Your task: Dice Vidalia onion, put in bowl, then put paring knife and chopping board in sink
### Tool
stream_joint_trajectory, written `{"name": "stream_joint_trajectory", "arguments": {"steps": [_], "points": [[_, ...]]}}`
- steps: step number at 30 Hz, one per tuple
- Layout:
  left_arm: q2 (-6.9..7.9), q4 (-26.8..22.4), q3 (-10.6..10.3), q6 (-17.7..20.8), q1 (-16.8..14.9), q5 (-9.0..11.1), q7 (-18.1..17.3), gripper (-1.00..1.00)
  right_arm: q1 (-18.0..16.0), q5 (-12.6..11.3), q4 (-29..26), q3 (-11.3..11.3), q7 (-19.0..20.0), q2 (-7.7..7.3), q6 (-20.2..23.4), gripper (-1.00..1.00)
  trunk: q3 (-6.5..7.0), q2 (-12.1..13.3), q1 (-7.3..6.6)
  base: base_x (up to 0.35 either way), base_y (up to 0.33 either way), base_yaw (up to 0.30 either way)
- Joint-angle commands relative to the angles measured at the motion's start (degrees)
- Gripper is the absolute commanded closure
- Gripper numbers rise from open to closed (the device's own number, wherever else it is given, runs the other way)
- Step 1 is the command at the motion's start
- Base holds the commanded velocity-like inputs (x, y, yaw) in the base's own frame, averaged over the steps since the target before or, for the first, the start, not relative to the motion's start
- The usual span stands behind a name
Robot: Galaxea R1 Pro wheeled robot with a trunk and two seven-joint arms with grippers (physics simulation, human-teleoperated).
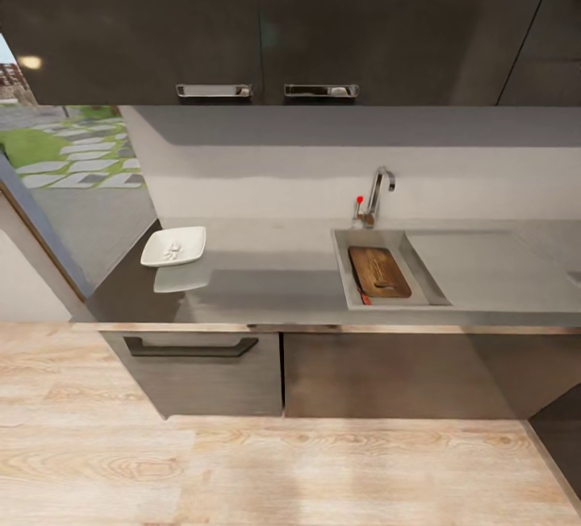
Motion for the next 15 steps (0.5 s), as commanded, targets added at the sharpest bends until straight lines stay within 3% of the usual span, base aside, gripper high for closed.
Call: {"name": "stream_joint_trajectory", "arguments": {"steps": [1,15], "points": [[0.03,-0.2,-0.5,0.0,0.0,0.4,0.3,-1.0,0.0,0.5,-0.1,-0.3,-0.1,0.05,-0.1,-1.0,0.01,-0.1,0.04,0.0,0.0,0.0],[0.03,-0.1,-0.5,0.0,0.0,0.4,0.3,-1.0,0.0,0.5,-0.1,-0.3,-0.1,0.01,-0.1,-1.0,1.28,-0.1,0.04,0.0,0.0,0.0]]}}
